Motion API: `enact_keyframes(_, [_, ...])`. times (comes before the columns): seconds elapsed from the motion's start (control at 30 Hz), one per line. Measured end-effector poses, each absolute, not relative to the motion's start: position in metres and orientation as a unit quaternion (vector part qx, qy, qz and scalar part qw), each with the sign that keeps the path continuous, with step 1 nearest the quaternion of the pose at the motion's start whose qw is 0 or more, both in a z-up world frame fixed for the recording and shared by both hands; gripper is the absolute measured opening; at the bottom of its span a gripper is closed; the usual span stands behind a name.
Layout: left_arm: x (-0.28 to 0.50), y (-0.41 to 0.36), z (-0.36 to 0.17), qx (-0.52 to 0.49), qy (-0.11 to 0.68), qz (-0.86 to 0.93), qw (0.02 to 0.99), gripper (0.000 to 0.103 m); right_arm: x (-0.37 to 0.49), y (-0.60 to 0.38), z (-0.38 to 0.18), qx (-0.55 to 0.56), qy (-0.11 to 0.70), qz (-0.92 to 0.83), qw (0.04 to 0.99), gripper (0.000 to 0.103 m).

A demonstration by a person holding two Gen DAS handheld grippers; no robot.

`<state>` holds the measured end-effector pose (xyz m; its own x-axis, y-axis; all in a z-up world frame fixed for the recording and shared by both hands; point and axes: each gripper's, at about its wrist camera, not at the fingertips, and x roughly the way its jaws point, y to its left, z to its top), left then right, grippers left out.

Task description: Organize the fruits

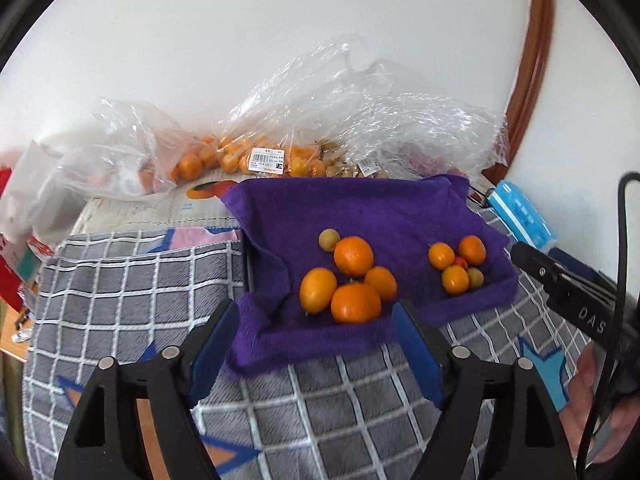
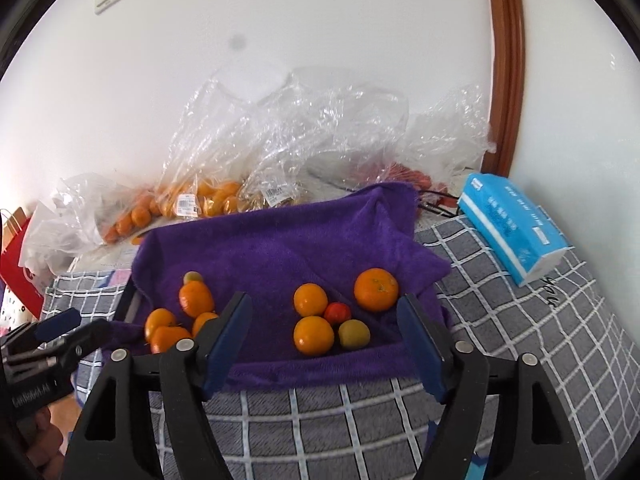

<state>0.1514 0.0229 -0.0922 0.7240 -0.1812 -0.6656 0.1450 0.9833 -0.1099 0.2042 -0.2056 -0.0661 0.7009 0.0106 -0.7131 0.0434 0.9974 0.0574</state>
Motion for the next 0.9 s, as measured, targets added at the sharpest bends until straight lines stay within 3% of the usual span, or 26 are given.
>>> enact_keyframes(0.5, [0.052,0.029,-0.055,-0.031,0.31,-0.053,0.949,0.095,0.097,-0.208,-0.01,0.029,0.369,0.009,0.929,0.076])
enact_keyframes(0.57, [0.041,0.027,-0.05,-0.028,0.301,-0.045,0.952,0.101,0.085,-0.213,-0.006,0.03,0.363,0.005,0.931,0.081])
enact_keyframes(0.63, [0.032,0.025,-0.047,-0.029,0.295,-0.046,0.954,0.102,0.075,-0.219,-0.003,0.037,0.356,0.008,0.934,0.093])
enact_keyframes(0.9, [0.005,0.011,-0.039,-0.016,0.28,-0.049,0.959,0.102,0.044,-0.234,0.011,0.043,0.336,-0.013,0.941,0.1])
